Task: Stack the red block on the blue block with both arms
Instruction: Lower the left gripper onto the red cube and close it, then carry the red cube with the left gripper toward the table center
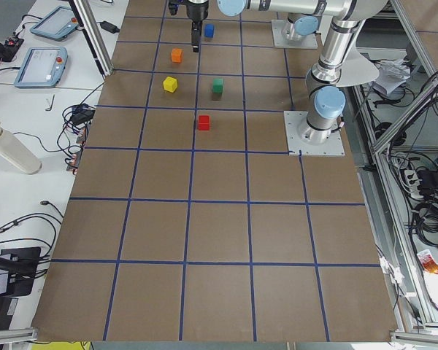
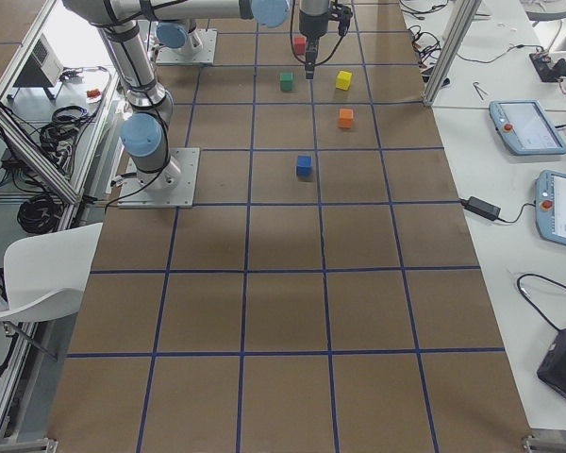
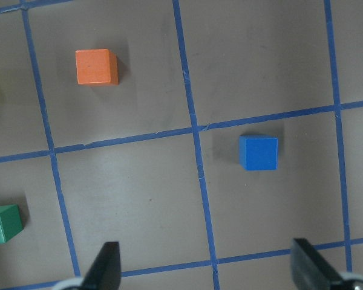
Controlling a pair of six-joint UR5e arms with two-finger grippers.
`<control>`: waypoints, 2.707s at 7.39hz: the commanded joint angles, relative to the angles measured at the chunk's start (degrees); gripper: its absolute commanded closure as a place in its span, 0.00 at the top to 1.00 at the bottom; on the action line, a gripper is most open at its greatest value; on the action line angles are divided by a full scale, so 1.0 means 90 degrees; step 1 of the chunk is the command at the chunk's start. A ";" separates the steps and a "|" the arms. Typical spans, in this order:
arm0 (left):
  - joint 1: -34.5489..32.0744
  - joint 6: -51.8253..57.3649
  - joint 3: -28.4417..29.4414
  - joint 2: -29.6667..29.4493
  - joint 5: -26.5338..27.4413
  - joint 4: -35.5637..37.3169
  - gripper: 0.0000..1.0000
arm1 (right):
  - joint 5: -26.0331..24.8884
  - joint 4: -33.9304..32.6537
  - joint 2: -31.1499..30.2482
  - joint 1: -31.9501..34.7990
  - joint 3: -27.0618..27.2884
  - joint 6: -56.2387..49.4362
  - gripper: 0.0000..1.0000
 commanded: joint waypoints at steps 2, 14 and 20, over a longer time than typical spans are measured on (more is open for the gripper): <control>-0.0013 0.0005 -0.0024 -0.0002 0.0000 -0.0025 1.00 | -0.0035 0.0000 -0.0004 0.0000 0.0005 -0.0063 1.00; 0.1500 0.1968 -0.3384 -0.1397 0.0010 0.3734 1.00 | -0.0084 0.0010 0.0006 -0.0010 -0.0005 -0.0083 1.00; 0.1355 0.1900 -0.2761 -0.1390 0.0429 0.3454 0.18 | -0.0093 0.0010 0.0006 -0.0010 -0.0024 -0.0093 1.00</control>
